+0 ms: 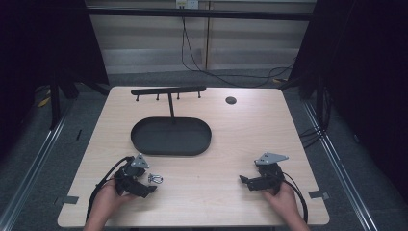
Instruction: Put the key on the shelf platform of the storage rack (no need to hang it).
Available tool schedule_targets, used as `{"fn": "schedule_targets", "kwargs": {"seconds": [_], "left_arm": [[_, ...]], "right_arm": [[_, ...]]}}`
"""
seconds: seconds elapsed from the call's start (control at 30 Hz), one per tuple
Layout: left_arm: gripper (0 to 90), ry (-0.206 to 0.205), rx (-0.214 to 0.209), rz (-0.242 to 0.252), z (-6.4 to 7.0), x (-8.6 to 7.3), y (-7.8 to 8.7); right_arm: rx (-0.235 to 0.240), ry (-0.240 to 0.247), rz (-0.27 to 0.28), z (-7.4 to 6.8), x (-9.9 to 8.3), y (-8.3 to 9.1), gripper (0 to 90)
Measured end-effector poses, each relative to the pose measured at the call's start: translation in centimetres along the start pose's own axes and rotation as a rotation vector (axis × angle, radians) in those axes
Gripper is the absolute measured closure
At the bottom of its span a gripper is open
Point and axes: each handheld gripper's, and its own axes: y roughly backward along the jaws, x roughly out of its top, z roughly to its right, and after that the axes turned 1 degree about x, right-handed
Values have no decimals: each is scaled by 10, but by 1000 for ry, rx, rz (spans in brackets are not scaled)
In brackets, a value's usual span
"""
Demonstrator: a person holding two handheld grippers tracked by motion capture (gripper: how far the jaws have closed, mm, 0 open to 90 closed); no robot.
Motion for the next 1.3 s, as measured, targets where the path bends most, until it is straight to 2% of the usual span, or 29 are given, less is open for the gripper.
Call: {"fn": "schedule_targets", "kwargs": {"seconds": [0.13,0.27,0.4,0.53,0.67,0.87,1.07,1.13,1.3], "left_arm": [[233,-22,1,-34,0,8,1],[234,-20,-5,-53,-1,13,1],[237,-35,-4,-73,-1,19,1],[246,-45,-10,-132,-2,24,-3],[250,-48,-17,-161,-3,27,-5],[250,-49,-18,-159,-3,35,-3],[273,-74,-26,-190,-2,43,-7],[283,-66,-29,-196,0,44,-8],[313,-77,-31,-210,1,48,-11]], "right_arm": [[1,0,0,0,0,0,129],[1,0,0,0,0,0,129],[1,0,0,0,0,0,129],[0,2,-1,0,0,0,129],[1,0,0,0,0,0,129],[1,1,0,0,0,0,129],[1,2,0,0,0,0,129],[1,2,0,0,0,0,129],[1,-1,-1,0,0,0,129]]}}
